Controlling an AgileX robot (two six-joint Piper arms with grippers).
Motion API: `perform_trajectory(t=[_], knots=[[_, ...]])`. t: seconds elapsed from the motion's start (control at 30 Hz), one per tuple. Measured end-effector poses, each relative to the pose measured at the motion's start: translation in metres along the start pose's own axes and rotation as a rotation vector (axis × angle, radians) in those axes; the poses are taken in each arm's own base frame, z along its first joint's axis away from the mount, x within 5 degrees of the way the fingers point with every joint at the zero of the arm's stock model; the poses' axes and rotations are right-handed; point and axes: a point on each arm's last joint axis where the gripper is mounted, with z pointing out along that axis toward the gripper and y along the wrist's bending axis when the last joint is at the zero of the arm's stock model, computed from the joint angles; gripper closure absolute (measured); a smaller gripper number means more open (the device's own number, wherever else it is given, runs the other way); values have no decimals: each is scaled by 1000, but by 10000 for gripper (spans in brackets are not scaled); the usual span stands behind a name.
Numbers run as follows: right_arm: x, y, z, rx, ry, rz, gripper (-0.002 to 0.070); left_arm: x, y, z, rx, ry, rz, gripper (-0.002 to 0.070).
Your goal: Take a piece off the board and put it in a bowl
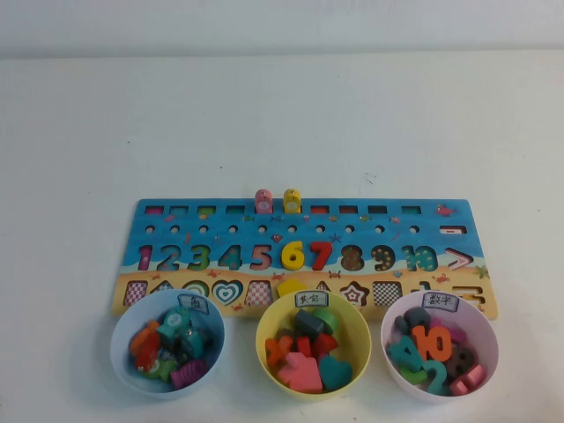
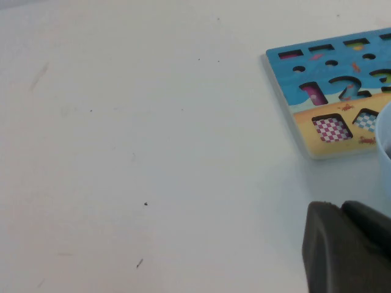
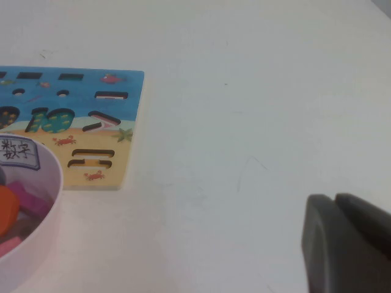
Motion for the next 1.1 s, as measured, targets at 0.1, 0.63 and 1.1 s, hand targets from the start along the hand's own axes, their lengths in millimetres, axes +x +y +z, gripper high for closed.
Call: perform_trajectory(t=[0.1, 0.63, 1.1], knots=[[0, 0, 0, 0, 0, 0, 694, 0, 0, 0, 0, 0, 0, 680], [0, 0, 0, 0, 0, 0, 694, 0, 0, 0, 0, 0, 0, 680], [0, 0, 0, 0, 0, 0, 694, -4, -2, 0, 23, -48, -79, 680]])
